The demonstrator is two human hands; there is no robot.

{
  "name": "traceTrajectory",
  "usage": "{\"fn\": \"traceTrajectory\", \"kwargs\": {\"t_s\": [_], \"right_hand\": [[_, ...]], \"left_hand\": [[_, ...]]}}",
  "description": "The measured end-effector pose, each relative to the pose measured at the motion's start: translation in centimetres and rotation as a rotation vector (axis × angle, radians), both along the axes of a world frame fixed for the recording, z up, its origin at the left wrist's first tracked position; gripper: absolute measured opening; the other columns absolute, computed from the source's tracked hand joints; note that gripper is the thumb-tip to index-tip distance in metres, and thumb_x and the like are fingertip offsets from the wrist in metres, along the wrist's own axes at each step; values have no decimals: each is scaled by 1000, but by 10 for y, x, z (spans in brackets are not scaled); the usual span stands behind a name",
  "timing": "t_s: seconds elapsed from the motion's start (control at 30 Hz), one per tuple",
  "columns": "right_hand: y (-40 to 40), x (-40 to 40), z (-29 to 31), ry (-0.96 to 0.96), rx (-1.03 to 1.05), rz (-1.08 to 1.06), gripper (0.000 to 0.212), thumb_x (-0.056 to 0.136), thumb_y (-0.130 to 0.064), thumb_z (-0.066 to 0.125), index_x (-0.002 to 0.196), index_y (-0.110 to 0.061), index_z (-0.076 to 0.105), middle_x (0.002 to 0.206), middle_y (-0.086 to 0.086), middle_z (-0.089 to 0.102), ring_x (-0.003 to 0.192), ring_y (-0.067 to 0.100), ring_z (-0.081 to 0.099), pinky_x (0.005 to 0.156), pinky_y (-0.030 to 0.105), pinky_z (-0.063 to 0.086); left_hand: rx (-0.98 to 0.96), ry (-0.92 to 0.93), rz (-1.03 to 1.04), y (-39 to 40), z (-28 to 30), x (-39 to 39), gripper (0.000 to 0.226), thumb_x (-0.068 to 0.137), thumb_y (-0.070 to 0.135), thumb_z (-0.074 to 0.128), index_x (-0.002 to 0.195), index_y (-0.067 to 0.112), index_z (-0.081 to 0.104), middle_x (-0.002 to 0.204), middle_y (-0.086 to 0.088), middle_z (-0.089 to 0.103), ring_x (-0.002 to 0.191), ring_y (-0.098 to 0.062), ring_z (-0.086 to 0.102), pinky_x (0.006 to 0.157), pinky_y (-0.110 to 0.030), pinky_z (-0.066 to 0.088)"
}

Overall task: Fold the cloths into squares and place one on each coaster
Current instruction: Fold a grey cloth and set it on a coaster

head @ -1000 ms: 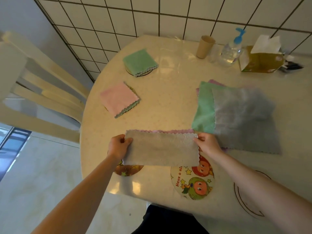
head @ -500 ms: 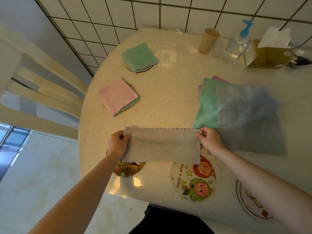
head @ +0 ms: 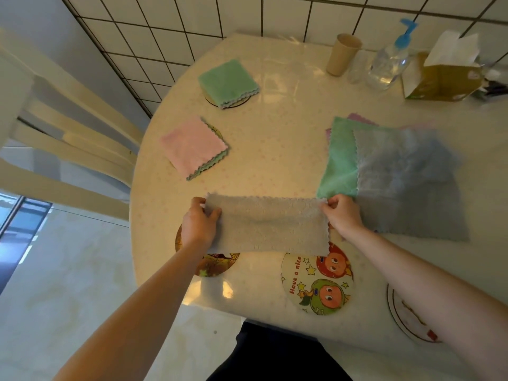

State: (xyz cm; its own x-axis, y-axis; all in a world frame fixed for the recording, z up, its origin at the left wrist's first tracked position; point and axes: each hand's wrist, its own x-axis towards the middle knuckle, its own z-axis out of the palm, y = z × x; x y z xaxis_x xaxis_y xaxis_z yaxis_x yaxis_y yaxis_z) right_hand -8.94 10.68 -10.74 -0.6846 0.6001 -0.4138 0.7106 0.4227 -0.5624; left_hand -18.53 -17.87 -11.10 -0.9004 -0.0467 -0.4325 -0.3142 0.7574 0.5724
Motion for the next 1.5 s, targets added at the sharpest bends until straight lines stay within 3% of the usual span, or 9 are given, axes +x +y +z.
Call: {"fn": "traceTrajectory", "kwargs": {"t_s": [0.1, 0.17, 0.33, 0.47, 0.67, 0.8, 1.07, 1.37, 1.5], "right_hand": [[-10, 11, 12, 53, 72, 45, 29, 94, -24, 54, 114, -4, 49, 102, 8, 60, 72, 16, 58, 57, 26, 50], [-21, 30, 16, 111, 362, 295, 34, 93, -20, 52, 123, -5, 46, 119, 11, 53, 95, 21, 59, 78, 35, 55], [-72, 88, -10, 137, 566, 1052, 53, 96, -31, 34, 145, -12, 32, 153, 4, 28, 142, 24, 25, 113, 44, 19], [-65, 103, -29, 3, 642, 1158, 59, 93, -40, 30, 146, -14, 30, 154, 3, 28, 143, 24, 21, 110, 46, 32], [-39, 120, -22, -27, 634, 1152, 83, 83, 4, 49, 150, -16, 5, 158, 1, 1, 145, 22, -2, 114, 42, 5], [-27, 121, -14, 17, 712, 1190, 93, 65, 9, 70, 147, -9, 29, 154, 9, 26, 140, 23, 27, 110, 42, 25], [-23, 97, -10, 134, 670, 1287, 66, 59, -9, 80, 122, -9, 59, 127, 11, 60, 115, 27, 59, 92, 43, 52], [-12, 67, -2, 368, 708, 1409, 15, 81, -12, 66, 97, -13, 65, 94, 1, 70, 82, 22, 63, 72, 36, 50], [-12, 78, 6, 561, 770, 1446, 24, 84, -1, 45, 88, -13, 66, 77, 1, 67, 66, 23, 57, 68, 35, 38]], "left_hand": [[-300, 346, -272, -5, 7, 22, 55, 90, 36, 58, 138, 16, 37, 131, -11, 46, 111, -31, 50, 87, -41, 46], [-291, 628, -635, -6, 7, 44, 51, 93, 38, 49, 139, 16, 41, 134, -11, 48, 119, -32, 47, 96, -44, 43], [-378, 575, -1248, -7, -29, 97, 65, 98, 53, 31, 152, 21, 17, 161, -2, 10, 148, -27, 5, 117, -51, 17], [-473, 491, -1223, -26, -40, 93, 68, 94, 57, 29, 152, 22, 19, 160, 0, 15, 146, -32, 12, 112, -56, 28], [-533, 492, -1268, -73, -42, 80, 69, 96, 58, 25, 153, 22, 10, 161, 3, 8, 147, -26, 8, 114, -51, 16], [-528, 469, -1212, -96, -37, 81, 69, 96, 58, 24, 153, 19, 15, 160, 3, 13, 147, -23, 10, 114, -49, 18], [-561, 476, -886, -56, -20, 108, 56, 96, 43, 31, 130, 7, 57, 141, -8, 51, 137, -30, 38, 111, -51, 23], [-399, 319, -843, 61, -23, 150, 64, 92, 41, 39, 149, 16, 28, 155, -5, 30, 143, -28, 25, 112, -47, 32], [-397, 280, -724, 82, -21, 163, 67, 91, 48, 41, 150, 21, 26, 156, -2, 29, 143, -34, 25, 111, -52, 31]]}}
